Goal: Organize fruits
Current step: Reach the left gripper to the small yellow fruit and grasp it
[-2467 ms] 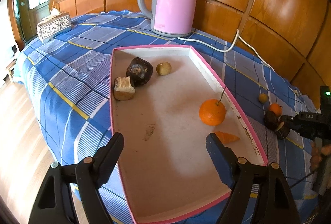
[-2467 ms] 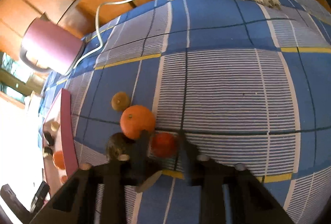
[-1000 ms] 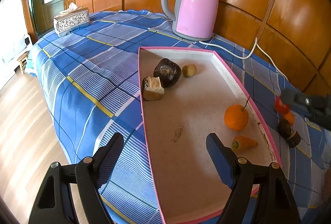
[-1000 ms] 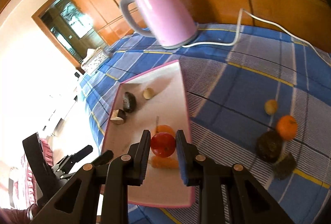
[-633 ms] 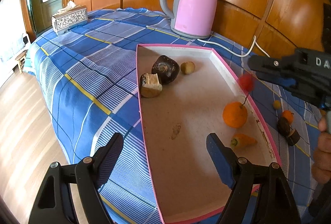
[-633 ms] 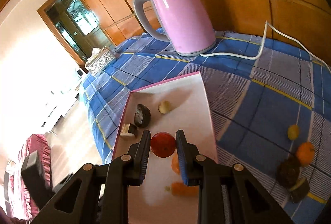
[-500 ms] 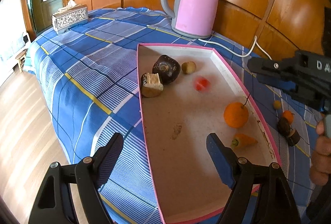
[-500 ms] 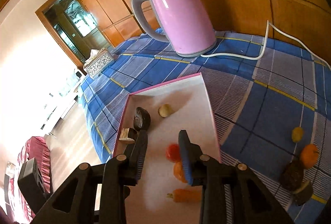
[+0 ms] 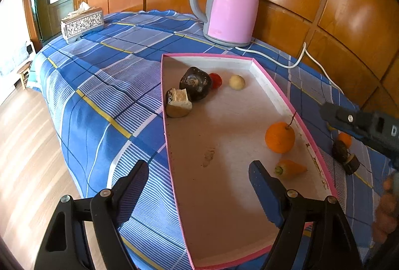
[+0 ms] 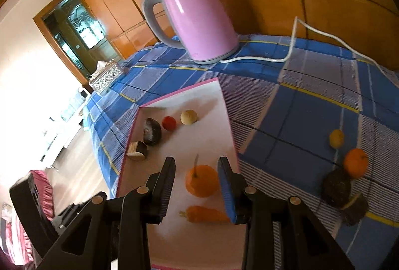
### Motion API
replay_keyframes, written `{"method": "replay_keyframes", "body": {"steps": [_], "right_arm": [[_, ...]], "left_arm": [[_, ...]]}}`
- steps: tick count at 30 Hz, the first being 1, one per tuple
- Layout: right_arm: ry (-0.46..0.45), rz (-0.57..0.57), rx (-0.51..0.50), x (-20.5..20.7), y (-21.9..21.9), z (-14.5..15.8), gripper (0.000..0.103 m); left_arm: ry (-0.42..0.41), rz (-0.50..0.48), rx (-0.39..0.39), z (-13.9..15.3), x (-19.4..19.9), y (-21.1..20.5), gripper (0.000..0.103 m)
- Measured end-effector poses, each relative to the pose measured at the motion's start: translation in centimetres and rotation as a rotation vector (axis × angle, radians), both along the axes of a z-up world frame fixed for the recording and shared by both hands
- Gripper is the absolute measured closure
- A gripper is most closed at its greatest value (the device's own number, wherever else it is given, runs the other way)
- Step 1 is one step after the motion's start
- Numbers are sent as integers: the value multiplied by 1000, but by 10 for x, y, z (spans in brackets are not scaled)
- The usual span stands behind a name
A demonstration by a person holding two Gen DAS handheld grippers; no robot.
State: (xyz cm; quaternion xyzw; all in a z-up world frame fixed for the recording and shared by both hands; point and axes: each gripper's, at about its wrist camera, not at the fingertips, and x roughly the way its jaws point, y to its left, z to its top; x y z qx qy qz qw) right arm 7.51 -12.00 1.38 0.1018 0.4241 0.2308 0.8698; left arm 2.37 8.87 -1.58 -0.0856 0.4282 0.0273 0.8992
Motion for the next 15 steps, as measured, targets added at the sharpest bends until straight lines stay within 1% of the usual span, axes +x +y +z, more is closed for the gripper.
{"method": "replay_keyframes", "body": {"steps": [4,6,13,15], "right_arm": [[-24,-30,-42,-10,-7,1,66],[-38,-44,-67,-15,-10,1,62],[-82,-110,-148,-36,-28,-2,57],[-81,-128,-158,-40,-34,-4,53]], "left_arm": [[-2,-7,1,1,0,-2,20],[-2,-10,2,0,0,-3,20],[-2,-29,9,-1,-1,-7,20],[-2,-38,11,-1,0,-9,20]]}}
